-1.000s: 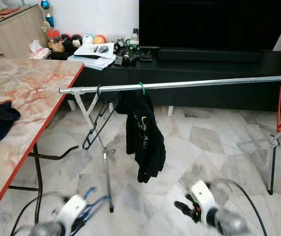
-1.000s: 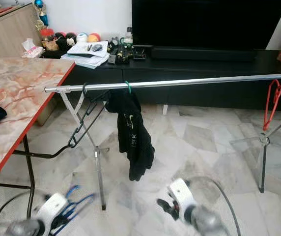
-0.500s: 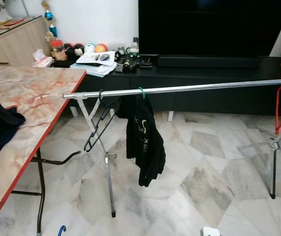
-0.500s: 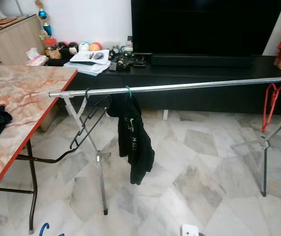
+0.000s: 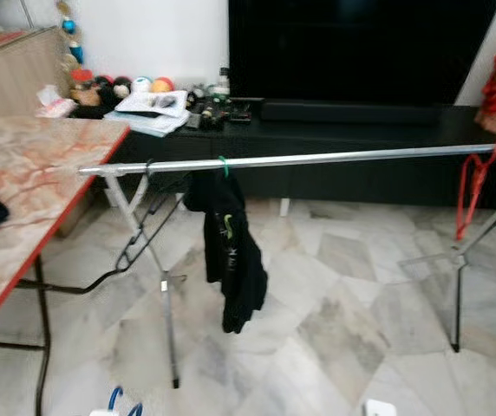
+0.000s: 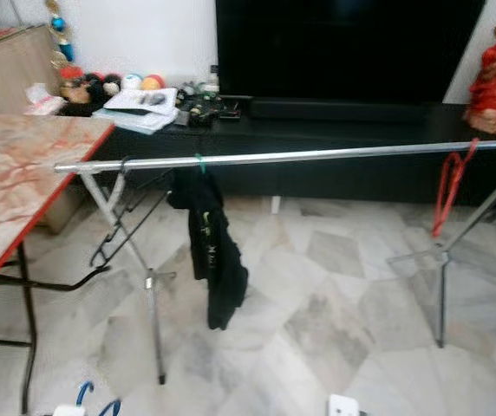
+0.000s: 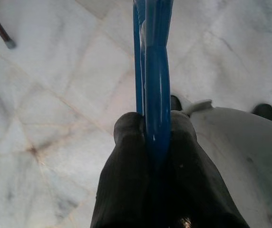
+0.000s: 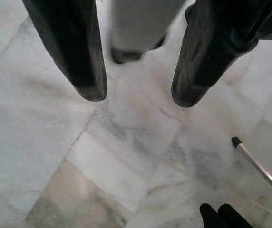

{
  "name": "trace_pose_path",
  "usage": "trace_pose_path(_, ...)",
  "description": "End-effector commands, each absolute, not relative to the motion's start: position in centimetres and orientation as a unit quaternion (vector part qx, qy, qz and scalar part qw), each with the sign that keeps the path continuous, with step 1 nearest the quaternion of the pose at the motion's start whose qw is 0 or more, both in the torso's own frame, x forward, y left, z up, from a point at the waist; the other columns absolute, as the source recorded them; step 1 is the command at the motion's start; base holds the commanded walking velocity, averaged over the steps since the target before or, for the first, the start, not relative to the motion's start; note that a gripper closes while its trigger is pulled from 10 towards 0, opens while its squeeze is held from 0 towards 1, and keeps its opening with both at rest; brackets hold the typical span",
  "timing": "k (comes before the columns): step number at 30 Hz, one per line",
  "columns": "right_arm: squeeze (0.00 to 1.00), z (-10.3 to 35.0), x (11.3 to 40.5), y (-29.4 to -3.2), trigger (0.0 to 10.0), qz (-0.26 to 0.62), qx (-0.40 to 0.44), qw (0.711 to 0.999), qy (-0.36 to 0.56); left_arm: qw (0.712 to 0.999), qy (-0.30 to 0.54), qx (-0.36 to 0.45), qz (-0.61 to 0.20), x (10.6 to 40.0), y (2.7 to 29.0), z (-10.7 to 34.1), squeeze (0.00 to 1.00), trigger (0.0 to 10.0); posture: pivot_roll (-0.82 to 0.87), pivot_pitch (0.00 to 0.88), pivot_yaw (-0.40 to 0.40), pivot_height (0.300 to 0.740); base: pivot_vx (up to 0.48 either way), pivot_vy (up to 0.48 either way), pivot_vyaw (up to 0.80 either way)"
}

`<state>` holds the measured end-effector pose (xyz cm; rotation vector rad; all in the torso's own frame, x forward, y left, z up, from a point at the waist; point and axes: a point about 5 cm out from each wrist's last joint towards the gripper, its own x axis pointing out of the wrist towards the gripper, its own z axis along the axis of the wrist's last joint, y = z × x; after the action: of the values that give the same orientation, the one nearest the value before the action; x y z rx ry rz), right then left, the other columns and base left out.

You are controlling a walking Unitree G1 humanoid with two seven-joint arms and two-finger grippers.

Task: Hang hanger

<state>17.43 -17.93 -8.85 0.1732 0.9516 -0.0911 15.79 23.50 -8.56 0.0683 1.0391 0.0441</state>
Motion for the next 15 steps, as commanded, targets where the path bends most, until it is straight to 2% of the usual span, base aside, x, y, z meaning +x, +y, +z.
trace_pose_path(1, 0.00, -8.95, 16.98, -18.88, 10.0, -0.059, 0.077, 0.882, 0.461, 0.861, 0.507, 0.034, 0.018, 15.10, 23.40, -8.89, 0.00, 10.0, -0.01, 0.045, 0.048, 0.740, 0.000, -0.428, 0.00)
trace_pose_path(8, 0.00, -9.02, 16.79, -19.06, 10.0, -0.067, 0.083, 0.880, 0.462, 0.855, 0.517, 0.037, 0.018, 14.28, 23.66, -9.14, 0.00, 10.0, -0.01, 0.049, 0.047, 0.740, 0.000, -0.429, 0.00)
trace_pose_path(15, 0.00, -8.92, 17.04, -18.99, 10.0, -0.069, 0.088, 0.881, 0.460, 0.859, 0.511, 0.038, 0.009, 14.69, 23.37, -9.04, 0.00, 10.0, -0.02, 0.050, 0.045, 0.740, 0.000, -0.428, 0.00)
